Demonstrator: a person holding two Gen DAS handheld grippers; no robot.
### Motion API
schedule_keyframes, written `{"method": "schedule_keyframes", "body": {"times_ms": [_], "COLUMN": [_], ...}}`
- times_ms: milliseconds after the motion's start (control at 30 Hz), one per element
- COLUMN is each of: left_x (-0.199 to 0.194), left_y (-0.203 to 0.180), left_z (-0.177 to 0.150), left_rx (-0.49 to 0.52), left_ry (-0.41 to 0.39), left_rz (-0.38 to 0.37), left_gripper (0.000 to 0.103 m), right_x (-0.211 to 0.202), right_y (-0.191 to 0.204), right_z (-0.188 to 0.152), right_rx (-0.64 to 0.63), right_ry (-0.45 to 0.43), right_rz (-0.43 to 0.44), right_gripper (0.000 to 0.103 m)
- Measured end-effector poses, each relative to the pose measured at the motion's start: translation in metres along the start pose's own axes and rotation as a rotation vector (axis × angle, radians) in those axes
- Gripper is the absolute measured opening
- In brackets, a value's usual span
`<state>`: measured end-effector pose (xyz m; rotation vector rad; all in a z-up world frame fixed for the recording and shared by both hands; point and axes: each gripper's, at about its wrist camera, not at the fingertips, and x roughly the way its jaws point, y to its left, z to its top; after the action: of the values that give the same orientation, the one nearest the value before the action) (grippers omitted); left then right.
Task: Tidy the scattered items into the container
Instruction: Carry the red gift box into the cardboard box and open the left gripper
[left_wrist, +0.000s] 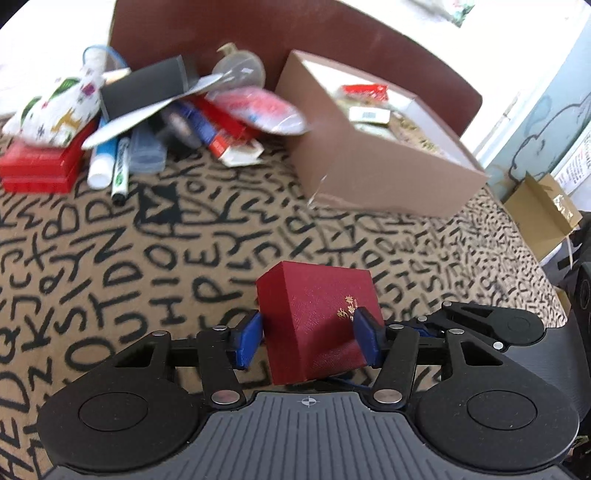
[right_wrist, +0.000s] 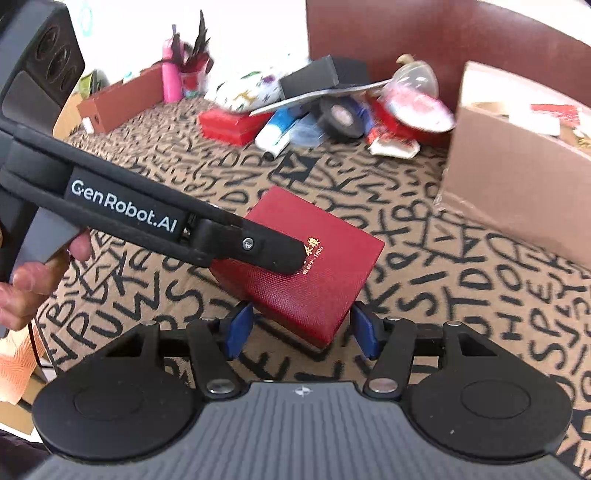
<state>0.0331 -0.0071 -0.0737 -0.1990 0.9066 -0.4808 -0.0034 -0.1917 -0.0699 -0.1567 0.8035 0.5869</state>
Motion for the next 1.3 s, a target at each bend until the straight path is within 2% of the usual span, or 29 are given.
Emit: {"method": "schedule_keyframes", "body": {"times_ms": [133,267,500,700,933,1233,1267,1300], "left_x": [-0.004,-0.013,-0.019,-0.004,0.053,0.126,0.132,0.137], "left_y": [-0.018,-0.038,-0.076,-0.108,-0.097,-0.045,-0.041,-0.037], "left_z": [0.014,0.040,0.112,0.177,0.233,0.257,0.259,0.260], "left_rx": [0.019,0.037,0.060,0.112,0.107,-0.015,-0.025,-0.033], "left_ry": [-0.038,-0.101,-0.223,-0.300,-0.299,-0.256,-0.252,-0.250], "left_rz": [-0.013,-0.031,-0.077,-0.071,-0.056,-0.086,-0.085,-0.085], "left_gripper": [0.055,0.055,0.056,0.057,0.059,0.060,0.061,0.067], "right_x": [-0.018,-0.040,-0.072,-0.080,-0.043,0.030,0.035,0.042], "right_y": [-0.010,-0.024,-0.061,-0.109,-0.167,-0.206,-0.208,-0.211], "right_z": [0.005,0.025,0.081,0.133,0.175,0.194,0.194,0.196], "right_rx": [-0.001,-0.036,-0.101,-0.117,-0.092,-0.091,-0.090,-0.091], "right_ry": [-0.048,-0.110,-0.215,-0.263,-0.229,-0.129,-0.121,-0.116], "right_rz": [-0.032,-0.070,-0.159,-0.208,-0.209,-0.191,-0.190,-0.191], "right_gripper": [0.063,0.063,0.063,0.063,0.063,0.063,0.063,0.063]}}
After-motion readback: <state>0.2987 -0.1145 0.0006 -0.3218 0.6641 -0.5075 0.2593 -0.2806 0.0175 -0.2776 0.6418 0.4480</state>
